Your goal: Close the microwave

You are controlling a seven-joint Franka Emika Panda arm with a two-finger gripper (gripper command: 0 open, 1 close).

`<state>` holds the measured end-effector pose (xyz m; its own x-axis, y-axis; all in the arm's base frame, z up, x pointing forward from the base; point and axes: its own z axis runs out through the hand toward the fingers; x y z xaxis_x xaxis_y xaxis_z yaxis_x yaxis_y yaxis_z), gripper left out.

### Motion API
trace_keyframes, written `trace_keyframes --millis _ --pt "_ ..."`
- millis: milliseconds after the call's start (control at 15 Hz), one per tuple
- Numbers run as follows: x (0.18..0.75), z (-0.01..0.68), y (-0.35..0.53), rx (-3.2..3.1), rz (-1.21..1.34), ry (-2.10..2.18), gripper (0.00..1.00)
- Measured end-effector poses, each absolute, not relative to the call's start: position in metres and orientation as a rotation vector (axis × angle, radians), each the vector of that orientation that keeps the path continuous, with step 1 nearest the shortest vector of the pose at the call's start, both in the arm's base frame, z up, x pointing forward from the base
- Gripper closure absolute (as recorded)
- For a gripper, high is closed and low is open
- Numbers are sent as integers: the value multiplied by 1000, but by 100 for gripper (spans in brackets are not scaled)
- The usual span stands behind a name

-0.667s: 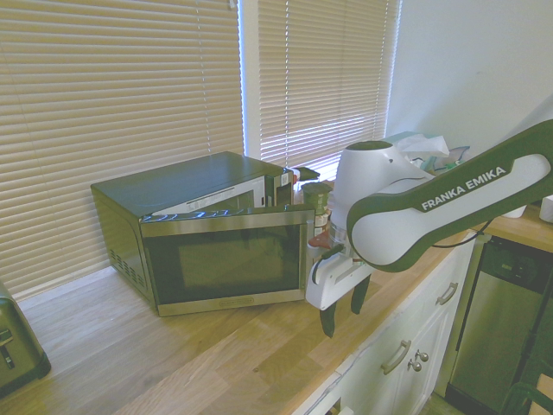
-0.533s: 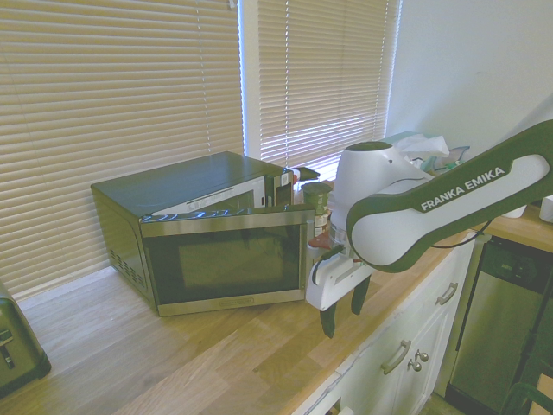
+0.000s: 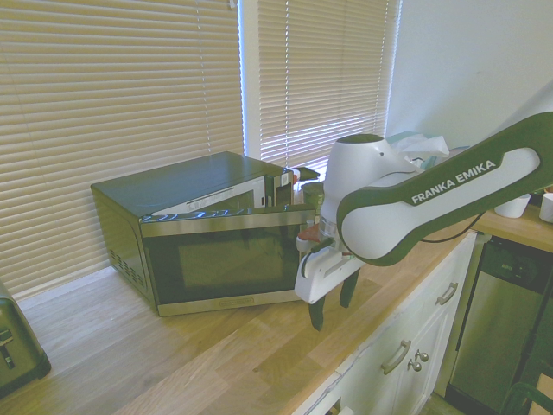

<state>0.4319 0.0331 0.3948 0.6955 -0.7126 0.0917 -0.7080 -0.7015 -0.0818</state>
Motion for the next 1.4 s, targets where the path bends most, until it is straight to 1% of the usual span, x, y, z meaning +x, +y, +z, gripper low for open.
trace_keyframes --millis 333,800,1067,1400 --pt "450 431 66 -2834 -272 1158 0" --pt "505 466 74 -2783 -329 1155 0" --pt "533 476 64 -2742 -362 1220 0" --pt "568 484 31 -2702 -385 1310 0"
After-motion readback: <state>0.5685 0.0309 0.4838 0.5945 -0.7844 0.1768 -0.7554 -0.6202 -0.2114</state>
